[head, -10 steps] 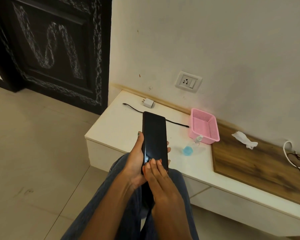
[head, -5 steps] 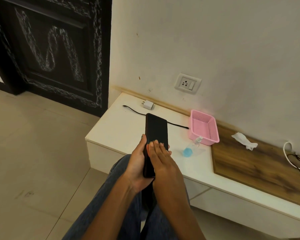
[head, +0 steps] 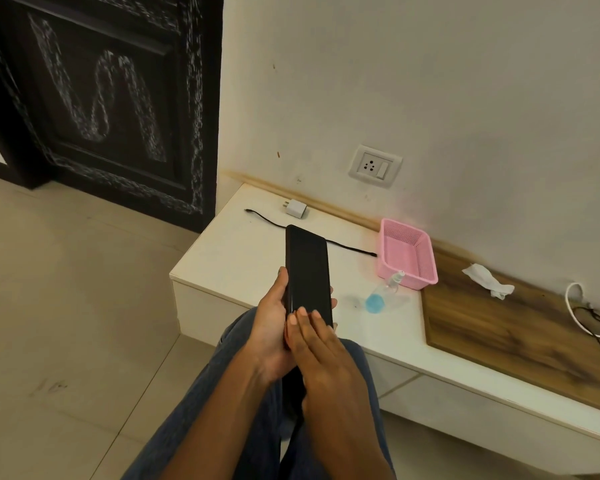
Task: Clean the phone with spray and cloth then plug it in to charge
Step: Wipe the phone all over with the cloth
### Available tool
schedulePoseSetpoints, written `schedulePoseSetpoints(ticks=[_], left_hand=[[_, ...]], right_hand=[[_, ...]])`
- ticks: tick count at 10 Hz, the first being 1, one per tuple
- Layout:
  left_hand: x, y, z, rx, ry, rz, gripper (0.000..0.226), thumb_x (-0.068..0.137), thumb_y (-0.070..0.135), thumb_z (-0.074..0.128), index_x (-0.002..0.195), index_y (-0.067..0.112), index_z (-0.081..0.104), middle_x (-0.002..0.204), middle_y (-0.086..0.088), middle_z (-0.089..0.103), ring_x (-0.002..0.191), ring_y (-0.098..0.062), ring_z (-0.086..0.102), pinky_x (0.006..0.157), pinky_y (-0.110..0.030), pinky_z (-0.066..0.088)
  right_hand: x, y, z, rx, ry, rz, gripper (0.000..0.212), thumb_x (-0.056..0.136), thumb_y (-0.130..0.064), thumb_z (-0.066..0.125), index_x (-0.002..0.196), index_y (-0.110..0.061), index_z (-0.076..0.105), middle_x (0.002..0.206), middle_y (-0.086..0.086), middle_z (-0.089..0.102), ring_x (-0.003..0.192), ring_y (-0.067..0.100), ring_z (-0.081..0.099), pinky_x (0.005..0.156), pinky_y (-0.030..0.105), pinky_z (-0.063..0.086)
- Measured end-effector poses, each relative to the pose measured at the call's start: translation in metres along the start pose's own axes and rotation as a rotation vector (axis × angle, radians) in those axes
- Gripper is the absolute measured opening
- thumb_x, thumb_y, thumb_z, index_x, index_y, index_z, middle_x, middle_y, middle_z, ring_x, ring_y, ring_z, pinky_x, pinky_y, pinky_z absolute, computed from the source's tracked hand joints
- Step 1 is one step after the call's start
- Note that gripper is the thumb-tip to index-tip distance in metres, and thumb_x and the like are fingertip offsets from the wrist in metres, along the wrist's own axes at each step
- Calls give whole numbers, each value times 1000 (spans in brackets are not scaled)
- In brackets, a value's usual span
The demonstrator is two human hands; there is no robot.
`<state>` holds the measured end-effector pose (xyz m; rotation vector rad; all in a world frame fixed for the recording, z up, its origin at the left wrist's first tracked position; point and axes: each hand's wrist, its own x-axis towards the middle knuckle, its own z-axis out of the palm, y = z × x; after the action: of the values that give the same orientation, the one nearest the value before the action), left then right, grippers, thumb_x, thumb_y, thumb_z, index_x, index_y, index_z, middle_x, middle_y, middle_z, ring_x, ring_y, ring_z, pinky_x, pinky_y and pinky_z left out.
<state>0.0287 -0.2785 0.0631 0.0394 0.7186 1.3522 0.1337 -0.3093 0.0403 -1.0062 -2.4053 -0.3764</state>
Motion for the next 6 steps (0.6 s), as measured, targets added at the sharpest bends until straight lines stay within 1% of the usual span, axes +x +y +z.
schedulePoseSetpoints(ticks=[1, 2, 3, 4, 5, 6], left_hand=[[-5, -1, 3, -66, -8, -68, 71, 86, 64, 44, 119, 4, 62, 123, -15, 64, 113, -27, 60, 96, -40, 46], [-10, -3, 8, -181, -39, -87, 62, 87, 59, 48, 121, 9, 64, 121, -13, 67, 117, -27, 58, 100, -40, 42], [-15, -3, 13, -247, -55, -33, 50, 90, 51, 49, 120, 13, 65, 121, -11, 67, 117, -26, 57, 101, -39, 42], [-17, -4, 17, -284, -82, -34, 48, 92, 47, 49, 121, 13, 64, 125, -10, 64, 119, -25, 56, 97, -39, 48], [-15, -4, 12, -256, -81, -27, 49, 90, 49, 49, 121, 14, 65, 125, -9, 64, 121, -25, 55, 103, -38, 42], [-10, -2, 5, -173, -69, -38, 57, 86, 57, 49, 120, 14, 66, 123, -11, 65, 117, -27, 58, 101, -40, 42]], right_hand=[[50, -7, -3, -926, -599, -698, 44, 93, -23, 32, 129, -11, 54, 131, 9, 57, 123, 30, 50, 106, 43, 24], [82, 0, 13, -1567, -1153, -1008, 53, 92, -44, 41, 133, -12, 50, 133, 17, 53, 125, 38, 43, 106, 52, 23], [76, 7, 4, -577, -668, -123, 50, 93, -15, 43, 142, -10, 34, 147, 13, 36, 138, 28, 27, 114, 32, 16], [88, 27, -26, 153, -493, 201, 63, 89, 4, 39, 146, -15, 22, 155, -1, 17, 144, 15, 10, 112, 23, 3], [83, 16, -14, 157, -533, 97, 63, 90, 2, 39, 147, -14, 18, 152, -9, 7, 143, 12, 9, 114, 25, 6], [65, -3, 13, -145, -847, 52, 46, 94, -25, 42, 138, -16, 42, 149, 7, 32, 137, 28, 31, 109, 43, 26]])
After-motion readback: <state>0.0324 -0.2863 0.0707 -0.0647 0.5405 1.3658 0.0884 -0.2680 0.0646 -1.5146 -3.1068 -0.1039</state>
